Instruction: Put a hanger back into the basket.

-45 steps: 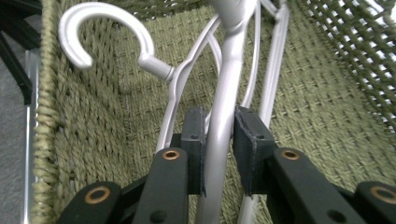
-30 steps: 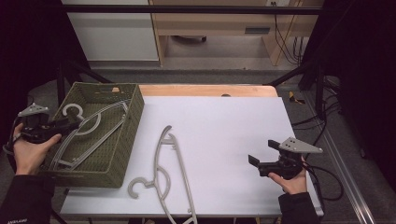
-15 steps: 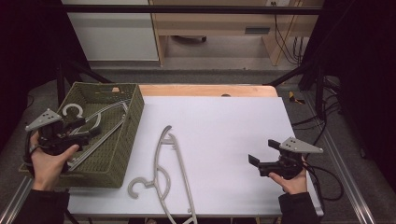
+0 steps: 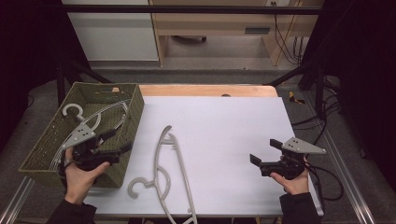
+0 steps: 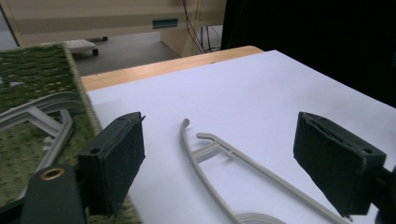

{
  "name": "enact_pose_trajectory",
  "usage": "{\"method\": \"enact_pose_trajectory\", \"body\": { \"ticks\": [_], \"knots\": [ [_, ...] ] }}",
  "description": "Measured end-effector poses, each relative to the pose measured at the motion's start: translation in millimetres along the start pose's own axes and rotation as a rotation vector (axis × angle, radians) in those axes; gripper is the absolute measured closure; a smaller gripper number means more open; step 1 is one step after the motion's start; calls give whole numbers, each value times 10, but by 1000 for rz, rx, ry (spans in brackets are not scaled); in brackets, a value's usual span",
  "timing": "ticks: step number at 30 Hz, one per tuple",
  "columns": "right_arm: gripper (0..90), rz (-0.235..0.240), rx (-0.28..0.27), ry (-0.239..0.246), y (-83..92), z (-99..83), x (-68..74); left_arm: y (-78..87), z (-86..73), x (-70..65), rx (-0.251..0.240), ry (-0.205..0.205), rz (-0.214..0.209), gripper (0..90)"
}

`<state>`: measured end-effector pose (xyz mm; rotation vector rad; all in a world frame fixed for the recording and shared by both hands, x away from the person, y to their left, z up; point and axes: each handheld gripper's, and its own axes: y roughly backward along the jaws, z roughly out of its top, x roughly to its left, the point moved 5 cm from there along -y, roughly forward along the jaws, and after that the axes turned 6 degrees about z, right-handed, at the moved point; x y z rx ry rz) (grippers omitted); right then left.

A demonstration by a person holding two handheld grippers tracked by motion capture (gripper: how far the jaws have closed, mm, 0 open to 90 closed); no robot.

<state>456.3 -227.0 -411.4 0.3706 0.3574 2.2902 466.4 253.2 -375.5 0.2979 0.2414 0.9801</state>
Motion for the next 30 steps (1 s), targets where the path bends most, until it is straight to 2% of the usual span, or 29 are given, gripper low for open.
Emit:
{"method": "enact_pose_trajectory", "body": {
  "ticks": [12, 15, 20, 26, 29, 30],
  "knots": [
    [18, 5, 0, 2, -4, 11, 23, -270, -179, -403, 64, -60, -57, 162],
    [18, 8, -2, 1, -4, 11, 29, -353, -243, -485, 96, -83, -67, 163],
    [18, 8, 2, 5, -17, 4, 39, -489, -385, -578, 151, -98, -83, 183],
    [18, 10, 3, 5, -19, 4, 47, -675, -589, -636, 240, -116, -61, 239],
    [18, 11, 5, 7, -31, 1, 48, -790, -691, -600, 291, -112, -20, 265],
    [18, 14, 10, 11, -33, -3, 46, -834, -728, -575, 306, -95, -6, 270]
  ]
}}
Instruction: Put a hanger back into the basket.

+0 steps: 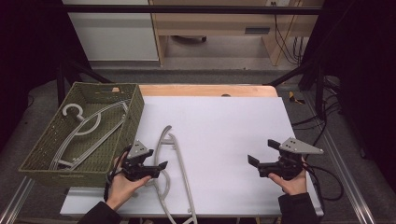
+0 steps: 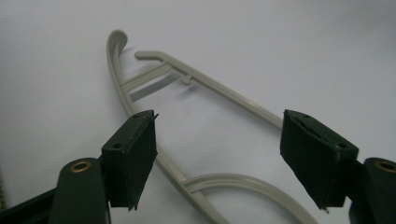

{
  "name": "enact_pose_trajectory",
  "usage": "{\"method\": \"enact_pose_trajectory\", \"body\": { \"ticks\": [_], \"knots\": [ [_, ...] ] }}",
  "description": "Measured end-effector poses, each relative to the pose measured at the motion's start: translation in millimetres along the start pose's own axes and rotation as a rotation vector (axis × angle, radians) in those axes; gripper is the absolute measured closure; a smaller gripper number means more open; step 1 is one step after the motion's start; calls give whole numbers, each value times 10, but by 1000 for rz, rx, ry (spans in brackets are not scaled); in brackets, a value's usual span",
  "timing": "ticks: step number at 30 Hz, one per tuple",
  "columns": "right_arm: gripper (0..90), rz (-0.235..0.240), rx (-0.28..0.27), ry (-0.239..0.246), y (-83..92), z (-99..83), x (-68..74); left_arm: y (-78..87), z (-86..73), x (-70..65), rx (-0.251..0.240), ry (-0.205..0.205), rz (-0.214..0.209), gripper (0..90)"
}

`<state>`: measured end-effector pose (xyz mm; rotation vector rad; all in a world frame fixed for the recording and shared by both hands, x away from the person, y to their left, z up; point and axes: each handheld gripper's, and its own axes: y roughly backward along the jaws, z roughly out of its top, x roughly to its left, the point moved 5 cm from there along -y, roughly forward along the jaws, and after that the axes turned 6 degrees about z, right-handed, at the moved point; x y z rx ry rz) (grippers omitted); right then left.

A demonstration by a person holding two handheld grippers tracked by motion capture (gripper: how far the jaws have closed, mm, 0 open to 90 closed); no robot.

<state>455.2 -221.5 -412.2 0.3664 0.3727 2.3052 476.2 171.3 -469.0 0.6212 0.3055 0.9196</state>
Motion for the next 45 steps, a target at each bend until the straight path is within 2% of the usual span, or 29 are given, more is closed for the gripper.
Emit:
{"method": "enact_pose_trajectory", "body": {
  "ticks": [3, 8, 10, 15, 20, 23, 24, 27, 31, 36, 39, 40, 43, 45],
  "knots": [
    [18, -2, 0, -5, -9, -1, 5, -114, -63, 51, 54, 36, 28, 295],
    [19, -1, 1, 2, -3, 0, 3, -218, -118, 109, 90, 59, 57, 350],
    [19, -1, 1, 0, -7, 1, 6, -243, -133, 131, 106, 68, 66, 428],
    [19, -2, 3, -5, -21, -2, 11, -301, -143, 164, 122, 83, 78, 537],
    [19, -1, 5, -3, -28, -6, 12, -361, -155, 200, 149, 102, 117, 605],
    [19, 0, 5, -4, -25, -4, 14, -407, -169, 236, 192, 107, 138, 662],
    [19, -1, 5, -4, -26, -4, 11, -417, -154, 235, 188, 121, 145, 665],
    [19, -1, 6, -3, -25, -4, 10, -441, -113, 223, 227, 117, 164, 683],
    [19, -1, 5, -5, -20, -2, 12, -505, -47, 193, 246, 141, 174, 713],
    [19, -1, 0, -6, -12, 3, 8, -620, 71, 127, 251, 163, 155, 761],
    [19, -2, 0, -4, -11, 3, 5, -703, 164, 77, 258, 152, 149, 784],
    [19, -2, 1, -2, -9, 3, 4, -728, 188, 61, 246, 165, 144, 793],
    [19, 1, -4, -3, -7, 8, 4, -813, 283, 34, 252, 154, 128, 817],
    [19, 0, -4, -3, -3, 9, 2, -887, 344, 19, 251, 112, 131, 819]
  ]
}}
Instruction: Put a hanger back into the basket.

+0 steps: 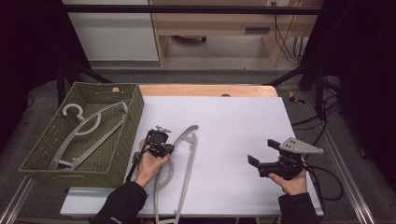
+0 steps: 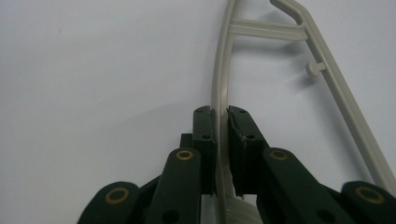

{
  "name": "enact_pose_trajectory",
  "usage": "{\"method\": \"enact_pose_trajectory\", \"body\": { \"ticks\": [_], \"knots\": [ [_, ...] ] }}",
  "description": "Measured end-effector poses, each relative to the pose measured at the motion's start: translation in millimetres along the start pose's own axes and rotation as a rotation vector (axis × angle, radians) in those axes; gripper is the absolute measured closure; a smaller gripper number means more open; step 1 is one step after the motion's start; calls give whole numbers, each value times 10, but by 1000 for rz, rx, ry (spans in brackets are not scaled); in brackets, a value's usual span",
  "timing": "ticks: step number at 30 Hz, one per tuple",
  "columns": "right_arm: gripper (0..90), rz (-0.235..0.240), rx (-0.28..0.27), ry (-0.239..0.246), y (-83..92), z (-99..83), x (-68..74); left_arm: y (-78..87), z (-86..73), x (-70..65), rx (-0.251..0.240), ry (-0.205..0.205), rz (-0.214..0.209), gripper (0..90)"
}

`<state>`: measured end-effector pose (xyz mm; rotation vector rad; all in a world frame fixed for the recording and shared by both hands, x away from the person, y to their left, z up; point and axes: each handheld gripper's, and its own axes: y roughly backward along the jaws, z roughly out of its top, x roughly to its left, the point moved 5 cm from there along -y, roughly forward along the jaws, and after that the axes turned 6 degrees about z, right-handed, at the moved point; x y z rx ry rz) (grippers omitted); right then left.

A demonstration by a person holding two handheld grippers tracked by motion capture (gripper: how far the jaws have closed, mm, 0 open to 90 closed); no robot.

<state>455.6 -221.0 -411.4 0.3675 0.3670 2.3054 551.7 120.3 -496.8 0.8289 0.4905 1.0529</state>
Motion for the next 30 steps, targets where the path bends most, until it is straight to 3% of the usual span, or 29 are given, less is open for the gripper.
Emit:
{"method": "enact_pose_trajectory", "body": {
  "ticks": [2, 6, 8, 9, 15, 20, 24, 30],
  "knots": [
    [19, 1, -1, 0, 3, 1, -1, -49, 59, -29, -17, -11, -26, 818],
    [19, 3, 0, -1, 6, 1, 2, -128, 105, -53, -48, -28, -35, 813],
    [19, 5, -2, -2, 10, 3, 6, -103, 102, -39, -50, -37, -34, 753],
    [19, 3, -3, -1, 13, 4, 3, -75, 107, -29, -62, -35, -30, 689],
    [19, 2, -7, -2, 25, 9, 4, 419, 108, -5, -158, -32, -63, 564],
    [19, 3, -5, 4, 41, 14, 6, 721, -191, -68, -171, -59, -98, 492],
    [19, 3, -4, 4, 36, 12, 7, 751, -443, -79, -143, -57, -104, 457],
    [20, 0, -6, 0, 31, 13, 12, 654, -704, -94, -83, -64, -97, 490]
  ]
}}
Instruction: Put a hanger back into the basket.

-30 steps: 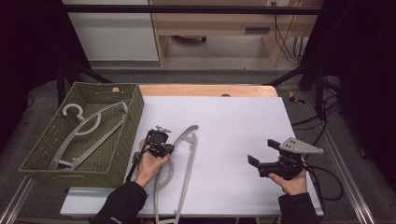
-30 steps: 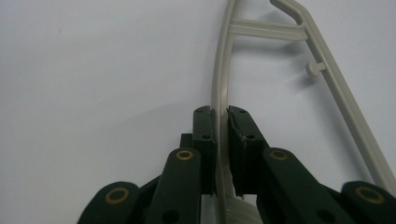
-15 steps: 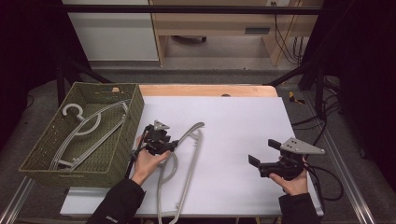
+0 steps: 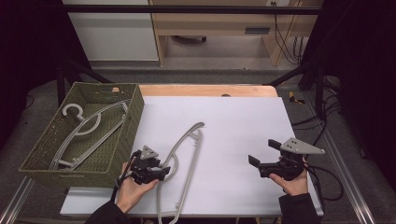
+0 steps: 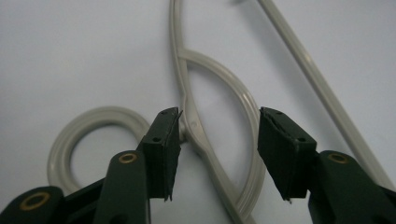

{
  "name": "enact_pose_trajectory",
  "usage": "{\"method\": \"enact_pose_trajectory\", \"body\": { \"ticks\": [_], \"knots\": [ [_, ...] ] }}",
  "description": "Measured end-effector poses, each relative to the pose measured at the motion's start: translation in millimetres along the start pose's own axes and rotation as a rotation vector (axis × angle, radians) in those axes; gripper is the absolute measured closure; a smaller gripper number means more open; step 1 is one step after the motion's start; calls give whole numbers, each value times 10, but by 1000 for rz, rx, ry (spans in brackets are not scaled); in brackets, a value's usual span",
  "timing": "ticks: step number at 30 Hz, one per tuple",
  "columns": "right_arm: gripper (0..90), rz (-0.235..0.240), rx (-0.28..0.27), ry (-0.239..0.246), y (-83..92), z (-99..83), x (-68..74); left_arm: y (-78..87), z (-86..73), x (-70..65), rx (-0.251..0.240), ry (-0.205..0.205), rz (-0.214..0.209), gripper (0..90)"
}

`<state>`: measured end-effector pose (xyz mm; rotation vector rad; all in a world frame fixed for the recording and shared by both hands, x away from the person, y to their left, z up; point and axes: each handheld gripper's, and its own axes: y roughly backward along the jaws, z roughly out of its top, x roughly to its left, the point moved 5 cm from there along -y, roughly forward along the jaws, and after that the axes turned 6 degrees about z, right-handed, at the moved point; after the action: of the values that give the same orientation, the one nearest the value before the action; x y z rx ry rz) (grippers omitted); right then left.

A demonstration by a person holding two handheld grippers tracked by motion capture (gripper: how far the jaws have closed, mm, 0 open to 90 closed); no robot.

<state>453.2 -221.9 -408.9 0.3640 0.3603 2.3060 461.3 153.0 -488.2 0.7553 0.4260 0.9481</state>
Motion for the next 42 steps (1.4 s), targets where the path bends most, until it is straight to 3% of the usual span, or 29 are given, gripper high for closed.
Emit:
{"method": "enact_pose_trajectory", "body": {
  "ticks": [5, 9, 17, 22, 28, 31, 42],
  "knots": [
    [20, 0, 1, 0, -1, -1, 2, -92, -91, -1, 50, 0, 10, 531],
    [20, 0, 1, 1, -1, -1, 0, -132, -109, 0, 58, 10, 14, 586],
    [20, 3, 0, 0, -8, 3, 10, -139, -109, -11, 70, 0, 71, 684],
    [20, 3, 3, 1, -11, 3, 13, -145, -91, -27, 85, 5, 98, 699],
    [20, 5, -3, -3, -5, 9, 14, -167, -46, 14, 97, 40, 61, 717],
    [20, 1, 0, 0, -7, 6, 7, -198, -1, 27, 99, 44, 63, 732],
    [20, 0, 2, 3, -13, 0, -1, -475, 306, 69, 36, 49, 30, 778]
  ]
}}
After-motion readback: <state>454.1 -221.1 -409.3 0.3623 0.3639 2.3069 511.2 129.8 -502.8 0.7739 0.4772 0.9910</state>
